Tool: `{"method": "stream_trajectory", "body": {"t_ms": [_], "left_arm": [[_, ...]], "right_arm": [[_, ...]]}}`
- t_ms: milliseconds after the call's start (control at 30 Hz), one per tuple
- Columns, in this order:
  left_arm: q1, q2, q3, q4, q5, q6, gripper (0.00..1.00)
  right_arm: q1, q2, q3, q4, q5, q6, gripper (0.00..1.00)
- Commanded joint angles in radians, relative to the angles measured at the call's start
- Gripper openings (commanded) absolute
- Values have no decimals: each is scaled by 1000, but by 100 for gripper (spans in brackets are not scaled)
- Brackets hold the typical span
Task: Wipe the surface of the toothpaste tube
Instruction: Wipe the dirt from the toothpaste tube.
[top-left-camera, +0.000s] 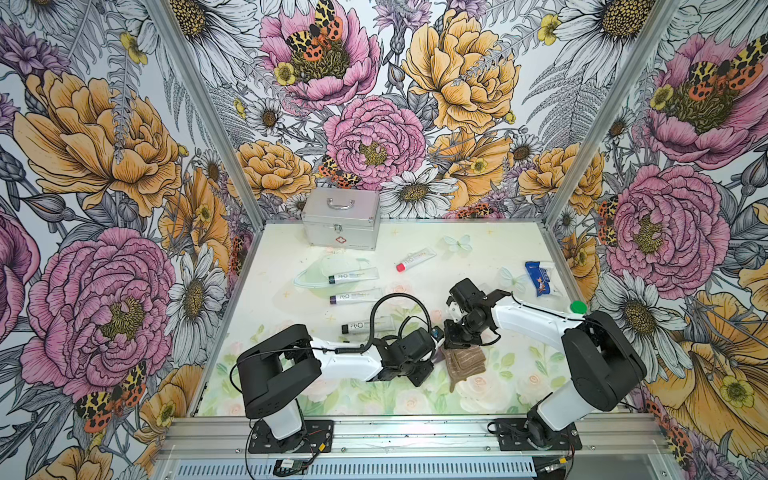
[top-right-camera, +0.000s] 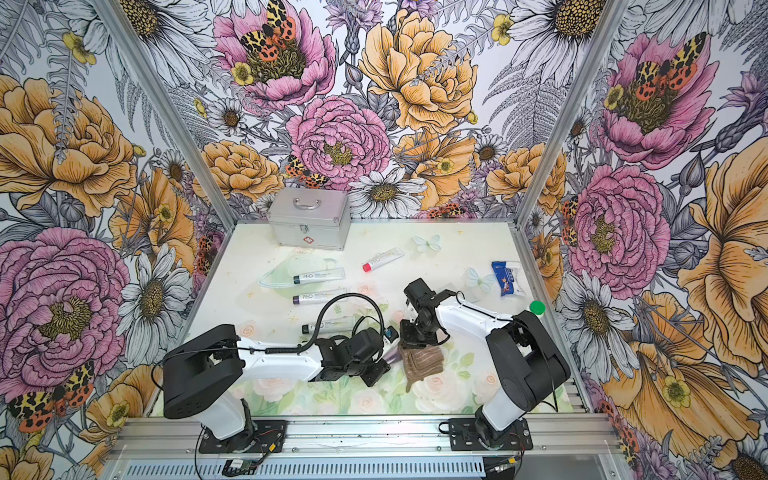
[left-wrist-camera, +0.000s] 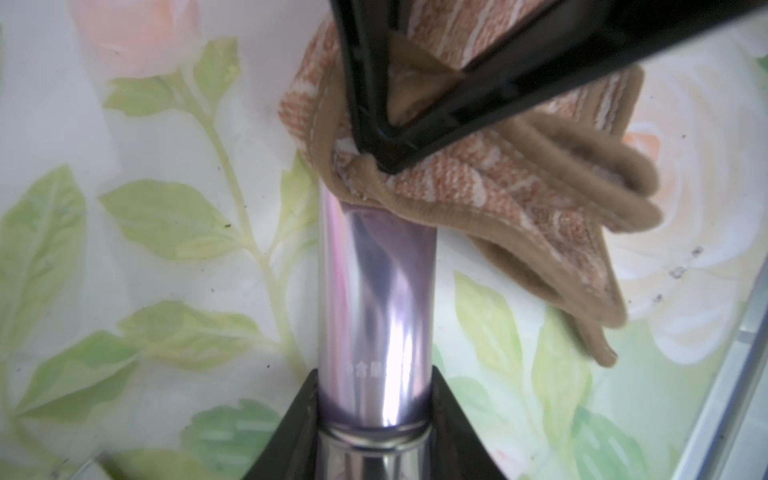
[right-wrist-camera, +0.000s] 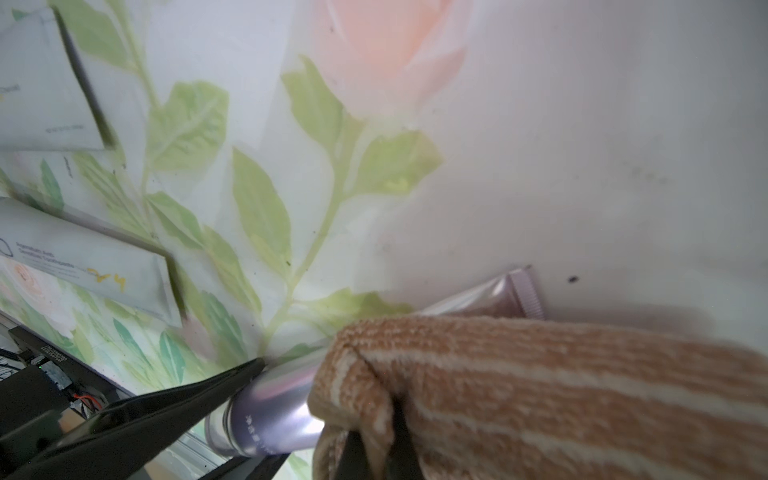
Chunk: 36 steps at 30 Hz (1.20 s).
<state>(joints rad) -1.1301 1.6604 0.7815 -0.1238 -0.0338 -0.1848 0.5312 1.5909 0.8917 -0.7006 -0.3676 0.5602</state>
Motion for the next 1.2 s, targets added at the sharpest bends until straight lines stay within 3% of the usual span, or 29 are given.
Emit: {"method": "stream_trajectory", "body": {"t_ms": [0, 400, 533, 867, 1033, 1167], "left_arm": [[-8, 18, -4, -24, -6, -9, 32], [-7, -48, -54, -75, -20, -10, 32], [-7, -33, -49, -69, -16, -10, 32], [-3, -10, -38, -62, -11, -5, 31], [6, -11, -43, -57, -6, -6, 31], [6, -18, -44, -59, -8, -7, 31]], "right_arm": [[3, 51, -23, 10, 110, 0, 0], [-52, 59, -30, -44, 276, -47, 0], [-39, 68, -5, -41, 238, -45, 0], [108, 57, 6, 42, 54, 57, 0], [103, 51, -34, 49, 66, 54, 0], [43, 60, -54, 19, 147, 17, 0]]}}
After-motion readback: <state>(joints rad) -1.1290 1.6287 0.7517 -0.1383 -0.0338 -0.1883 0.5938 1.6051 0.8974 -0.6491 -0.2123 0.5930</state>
